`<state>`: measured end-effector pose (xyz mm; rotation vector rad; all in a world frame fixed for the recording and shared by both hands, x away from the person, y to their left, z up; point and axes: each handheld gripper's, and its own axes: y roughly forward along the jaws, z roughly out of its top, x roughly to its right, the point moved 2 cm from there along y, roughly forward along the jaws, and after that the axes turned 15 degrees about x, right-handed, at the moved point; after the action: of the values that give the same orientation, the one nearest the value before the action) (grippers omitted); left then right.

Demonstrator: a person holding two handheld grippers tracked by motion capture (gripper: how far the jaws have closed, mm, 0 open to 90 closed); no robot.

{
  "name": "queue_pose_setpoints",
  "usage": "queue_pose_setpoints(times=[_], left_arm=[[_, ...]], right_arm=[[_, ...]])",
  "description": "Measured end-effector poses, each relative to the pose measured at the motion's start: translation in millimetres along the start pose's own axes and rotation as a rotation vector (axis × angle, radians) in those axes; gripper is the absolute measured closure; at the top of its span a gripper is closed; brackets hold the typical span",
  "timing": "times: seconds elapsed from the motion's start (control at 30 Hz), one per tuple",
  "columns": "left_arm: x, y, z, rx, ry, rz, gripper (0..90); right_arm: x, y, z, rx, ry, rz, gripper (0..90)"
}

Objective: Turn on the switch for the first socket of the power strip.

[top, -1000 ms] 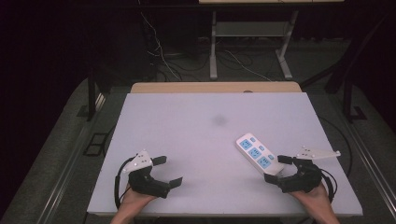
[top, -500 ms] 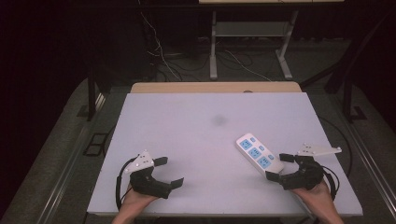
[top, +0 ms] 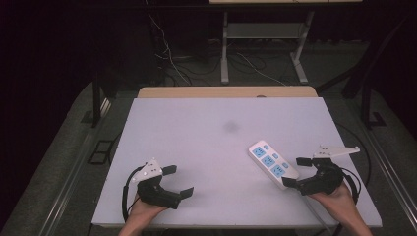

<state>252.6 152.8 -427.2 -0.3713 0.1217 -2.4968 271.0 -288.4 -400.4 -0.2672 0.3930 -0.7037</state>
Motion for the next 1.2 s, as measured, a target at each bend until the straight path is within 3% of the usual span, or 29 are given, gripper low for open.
queue_pose_setpoints(times=[0.53, 1.0, 1.2], left_arm=[[-0.2, 0.0, -0.3, -0.005, 0.002, 0.002, 0.0], [-0.7, 0.4, -0.6, -0.010, 0.004, 0.002, 0.0], [-1.2, 0.3, -0.7, -0.011, 0.003, 0.004, 0.0]], right_arm=[[7.9, 12.6, 13.9, -0.087, -0.031, 0.023, 0.3], [26.6, 16.7, 25.0, -0.161, -0.043, 0.021, 0.3], [35.0, 23.4, 28.2, -0.219, -0.054, 0.015, 0.3]])
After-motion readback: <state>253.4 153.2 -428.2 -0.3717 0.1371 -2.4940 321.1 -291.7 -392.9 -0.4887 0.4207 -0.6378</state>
